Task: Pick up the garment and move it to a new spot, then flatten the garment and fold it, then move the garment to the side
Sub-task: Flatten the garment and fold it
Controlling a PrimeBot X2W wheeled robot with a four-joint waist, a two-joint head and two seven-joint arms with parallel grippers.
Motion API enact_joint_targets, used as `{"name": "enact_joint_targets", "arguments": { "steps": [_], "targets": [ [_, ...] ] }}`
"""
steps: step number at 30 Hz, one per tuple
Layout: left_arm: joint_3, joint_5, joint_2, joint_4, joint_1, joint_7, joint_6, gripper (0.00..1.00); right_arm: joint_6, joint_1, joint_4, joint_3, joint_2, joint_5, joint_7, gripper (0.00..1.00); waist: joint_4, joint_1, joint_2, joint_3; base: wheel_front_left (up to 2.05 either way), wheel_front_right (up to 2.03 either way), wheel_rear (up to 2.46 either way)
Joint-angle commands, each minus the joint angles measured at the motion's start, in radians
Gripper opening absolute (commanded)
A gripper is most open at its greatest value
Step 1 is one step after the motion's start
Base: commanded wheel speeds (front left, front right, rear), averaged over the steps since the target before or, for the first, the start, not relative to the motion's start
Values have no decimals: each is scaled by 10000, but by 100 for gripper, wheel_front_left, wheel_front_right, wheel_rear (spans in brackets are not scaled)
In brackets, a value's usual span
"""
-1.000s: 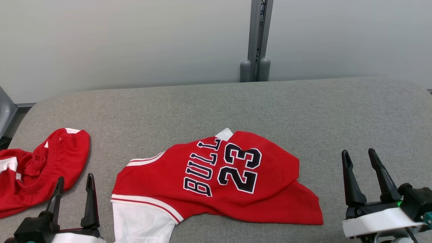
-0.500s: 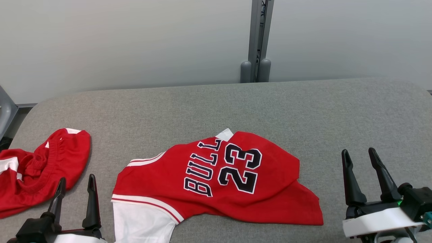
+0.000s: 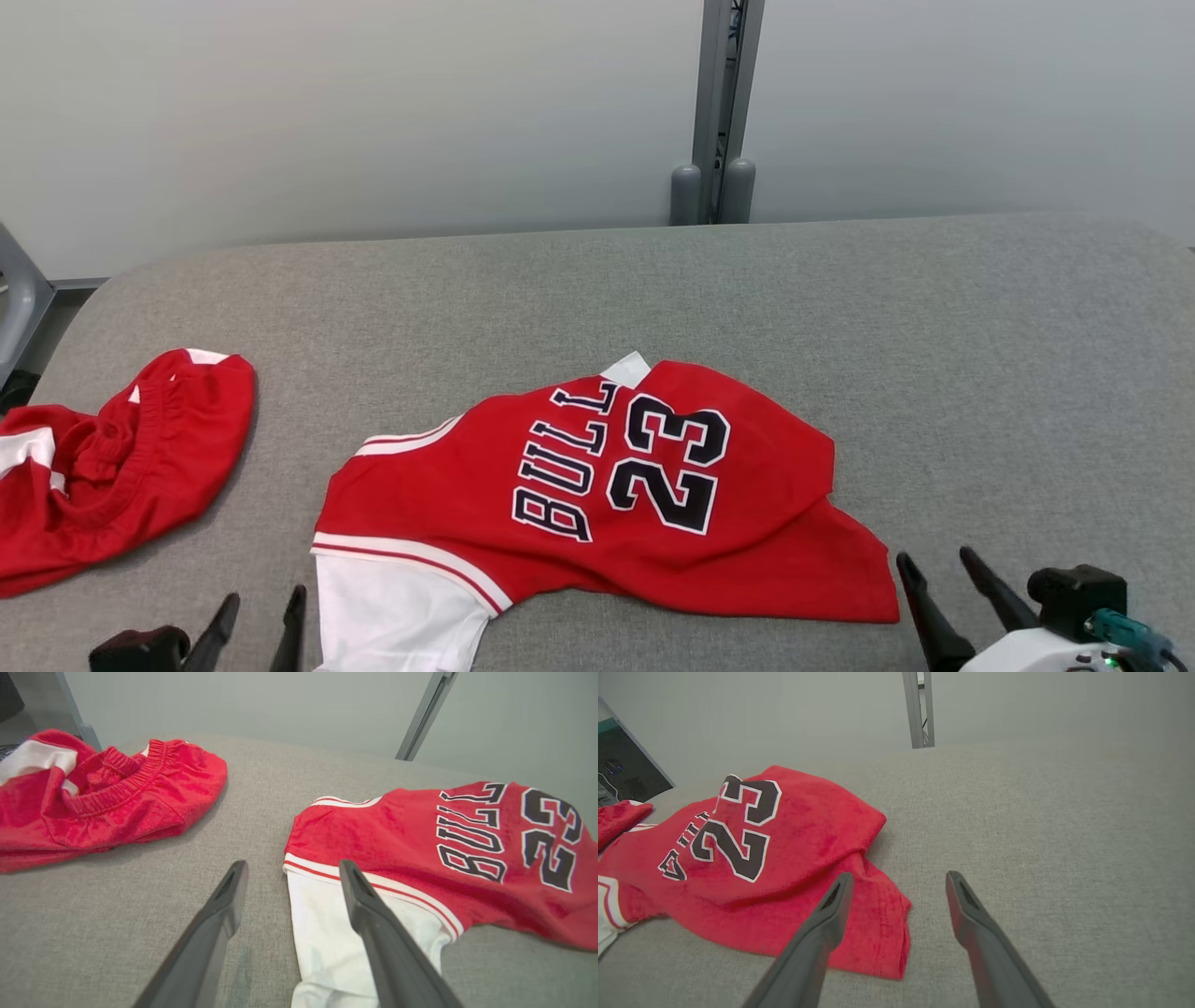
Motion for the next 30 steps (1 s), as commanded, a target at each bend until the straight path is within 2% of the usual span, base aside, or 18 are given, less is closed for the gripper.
{"name": "enact_joint_targets", "arguments": {
  "steps": [1, 3, 4, 5, 11, 16, 21, 30],
  "targets": [
    [-72, -148, 94, -49, 146, 520, -25, 100, 1, 48, 156, 80, -117, 319, 494, 100, 9, 0, -1, 44, 0, 0, 0],
    [-314, -152, 228, -46, 252, 1304, -62, 100, 1, 25, 343, 188, -126, 511, 960, 100, 24, 0, -1, 91, 0, 0, 0],
    [-314, -152, 228, -46, 252, 1304, -62, 100, 1, 25, 343, 188, -126, 511, 960, 100, 24, 0, -1, 91, 0, 0, 0],
    [-426, -313, 280, -140, 286, 1896, -94, 100, 1, -52, 516, 308, -44, 667, 1344, 100, 41, 0, -1, 135, 0, 0, 0],
    [-648, -494, 395, -238, 455, 2853, -67, 100, 1, -378, 1074, 488, 88, 726, 1875, 100, 49, 0, -1, 201, 0, 0, 0],
    [-919, -602, 495, -204, 402, 3437, -245, 100, 1, -754, 1653, 493, 176, 660, 1877, 100, 88, 0, -1, 295, 0, 0, 0],
    [-1118, -550, 534, 274, 17, 3572, -381, 100, 1, -1093, 2129, 648, 296, 712, 1970, 100, 140, 0, -1, 498, 0, 0, 0],
    [-1294, -353, 456, 1824, -808, 2955, -563, 100, 1, -1511, 2795, 1005, 502, 856, 1909, 100, 148, 0, -1, 724, 0, 0, 0]
  ]
}}
